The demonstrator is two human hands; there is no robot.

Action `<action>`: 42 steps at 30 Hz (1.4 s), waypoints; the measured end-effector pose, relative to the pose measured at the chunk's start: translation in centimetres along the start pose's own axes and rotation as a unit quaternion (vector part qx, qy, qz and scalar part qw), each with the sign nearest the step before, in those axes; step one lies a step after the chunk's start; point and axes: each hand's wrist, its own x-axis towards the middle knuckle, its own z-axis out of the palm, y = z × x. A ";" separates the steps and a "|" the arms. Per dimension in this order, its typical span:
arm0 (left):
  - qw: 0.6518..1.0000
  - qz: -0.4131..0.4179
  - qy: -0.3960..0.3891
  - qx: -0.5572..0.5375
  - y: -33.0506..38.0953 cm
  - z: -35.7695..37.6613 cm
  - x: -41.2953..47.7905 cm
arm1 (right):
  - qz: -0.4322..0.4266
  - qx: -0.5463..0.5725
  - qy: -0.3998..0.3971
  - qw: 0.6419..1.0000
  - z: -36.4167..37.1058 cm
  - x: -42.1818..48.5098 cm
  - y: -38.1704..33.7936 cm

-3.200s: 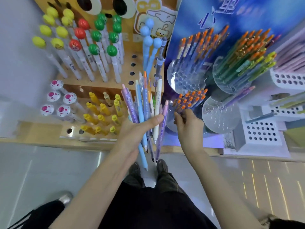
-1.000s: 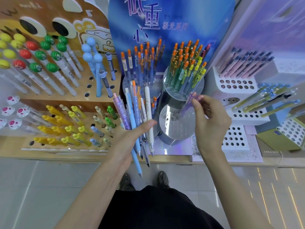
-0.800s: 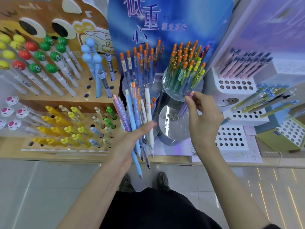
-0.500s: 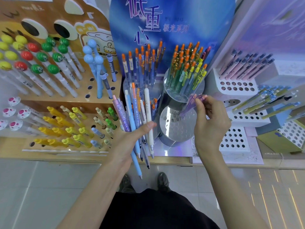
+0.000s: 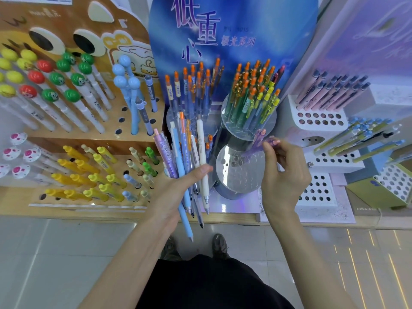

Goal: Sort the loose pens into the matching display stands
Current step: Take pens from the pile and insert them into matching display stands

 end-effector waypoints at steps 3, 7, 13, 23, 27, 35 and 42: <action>1.000 0.000 0.000 -0.001 0.0 0.0 0.1 | 0.005 -0.008 0.016 1.000 -0.6 -0.9 0.4; 1.000 -0.001 0.006 -0.002 -0.1 0.0 0.3 | 0.047 0.005 -0.036 0.998 -0.1 -1.4 0.0; 1.000 -0.001 0.007 0.011 -0.3 0.3 0.1 | 0.144 0.056 -0.083 0.985 1.1 -0.3 -1.0; 1.000 0.004 -0.016 -0.006 0.2 1.0 -0.4 | 0.153 -0.065 -0.127 0.978 2.2 0.5 -1.2; 0.999 0.010 -0.036 0.000 0.3 1.0 -0.5 | 0.192 0.028 -0.185 0.963 -0.3 1.1 -3.7; 0.997 0.002 -0.071 0.035 0.2 1.3 -0.5 | 0.379 0.270 -0.389 0.795 -0.5 2.8 -6.2; 0.998 0.005 -0.056 0.038 0.3 2.0 -0.7 | 0.382 0.323 -0.294 0.814 -2.1 2.9 -4.7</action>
